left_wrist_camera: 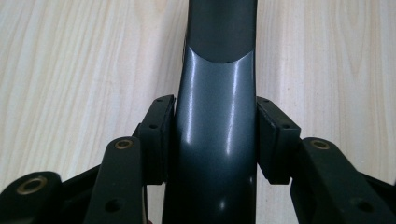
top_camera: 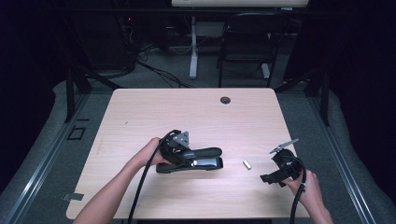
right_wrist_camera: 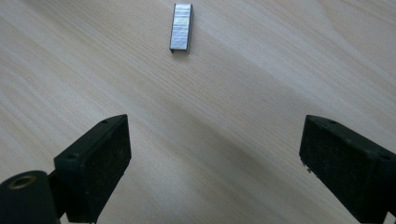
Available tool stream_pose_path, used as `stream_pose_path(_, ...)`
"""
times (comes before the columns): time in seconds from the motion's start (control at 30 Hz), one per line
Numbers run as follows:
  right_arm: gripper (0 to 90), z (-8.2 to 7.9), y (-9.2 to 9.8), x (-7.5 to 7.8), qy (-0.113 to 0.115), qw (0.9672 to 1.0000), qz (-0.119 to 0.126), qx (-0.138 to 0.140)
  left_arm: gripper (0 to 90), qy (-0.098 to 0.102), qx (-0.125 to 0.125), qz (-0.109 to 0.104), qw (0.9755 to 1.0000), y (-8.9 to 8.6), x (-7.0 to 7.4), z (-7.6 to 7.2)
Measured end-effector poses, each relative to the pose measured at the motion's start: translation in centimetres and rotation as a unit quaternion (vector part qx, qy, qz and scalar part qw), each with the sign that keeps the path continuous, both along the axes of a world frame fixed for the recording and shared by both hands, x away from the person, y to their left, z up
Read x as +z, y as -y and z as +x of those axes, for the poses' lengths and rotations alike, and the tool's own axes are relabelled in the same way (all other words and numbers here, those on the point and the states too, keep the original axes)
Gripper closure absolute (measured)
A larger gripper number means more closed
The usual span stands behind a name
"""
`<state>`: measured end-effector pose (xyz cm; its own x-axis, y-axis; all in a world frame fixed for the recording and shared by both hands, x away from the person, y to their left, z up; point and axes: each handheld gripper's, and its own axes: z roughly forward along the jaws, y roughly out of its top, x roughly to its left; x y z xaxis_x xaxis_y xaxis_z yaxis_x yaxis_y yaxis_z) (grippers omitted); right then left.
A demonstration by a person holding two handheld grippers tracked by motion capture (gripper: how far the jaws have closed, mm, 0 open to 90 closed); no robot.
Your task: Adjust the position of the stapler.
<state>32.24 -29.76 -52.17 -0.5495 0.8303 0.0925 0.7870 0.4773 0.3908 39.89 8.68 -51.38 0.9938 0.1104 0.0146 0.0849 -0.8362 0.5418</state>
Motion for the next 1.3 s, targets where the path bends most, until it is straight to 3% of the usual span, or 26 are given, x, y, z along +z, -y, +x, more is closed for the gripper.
stream_pose_path(0.13, 8.8, 0.2, -0.2, 0.0, 0.001, 1.0, -0.004, 0.005, 53.6, -0.005, -0.013, 0.002, 0.9999, 0.6, 0.1, -0.4)
stream_pose_path(0.2, 8.9, 0.2, -0.3, -0.1, 0.003, 1.0, 0.005, 0.003, 53.6, 0.004, -0.011, 0.0, 0.9999, 0.8, 0.0, -0.5)
stream_pose_path(0.23, 8.9, 0.3, -0.3, 0.0, 0.0, 0.9999, -0.004, 0.009, 53.6, 0.004, -0.012, -0.001, 0.9999, 1.0, 0.0, -0.7)
stream_pose_path(0.27, 9.0, 0.2, -0.5, -0.2, 0.006, 1.0, 0.006, 0.003, 53.6, 0.004, -0.016, 0.001, 0.9999, 1.0, 0.0, -0.7)
stream_pose_path(0.3, 9.0, 0.4, -0.5, 0.0, 0.002, 0.9999, -0.006, 0.011, 53.7, -0.002, -0.023, 0.003, 0.9997, 1.1, 0.1, -0.6)
stream_pose_path(0.5, 9.0, 0.5, -0.6, 0.0, 0.001, 0.9999, -0.007, 0.016, 53.8, 0.005, -0.025, 0.001, 0.9997, 1.2, 0.0, -0.9)
stream_pose_path(0.53, 9.0, 0.5, -0.7, -0.1, 0.003, 0.9999, -0.003, 0.013, 53.8, -0.003, -0.033, 0.003, 0.9995, 1.2, 0.1, -0.7)
stream_pose_path(1.1, 9.0, 0.3, -0.6, -0.1, -0.002, 0.9998, -0.005, 0.017, 54.3, -0.017, -0.039, -0.002, 0.9991, 1.7, 0.0, -0.8)
stream_pose_path(1.17, 9.0, 0.4, -0.6, -0.1, -0.003, 0.9997, -0.01, 0.021, 54.3, -0.027, -0.045, 0.0, 0.9986, 1.7, 0.1, -0.8)
stream_pose_path(1.2, 9.0, 0.3, -0.7, -0.2, -0.003, 0.9998, 0.0, 0.019, 54.2, -0.027, -0.046, 0.0, 0.9986, 1.8, 0.1, -0.8)
stream_pose_path(1.3, 9.1, 0.4, -0.8, -0.2, -0.002, 0.9998, -0.001, 0.02, 54.2, -0.022, -0.04, -0.003, 0.999, 1.8, 0.0, -1.0)
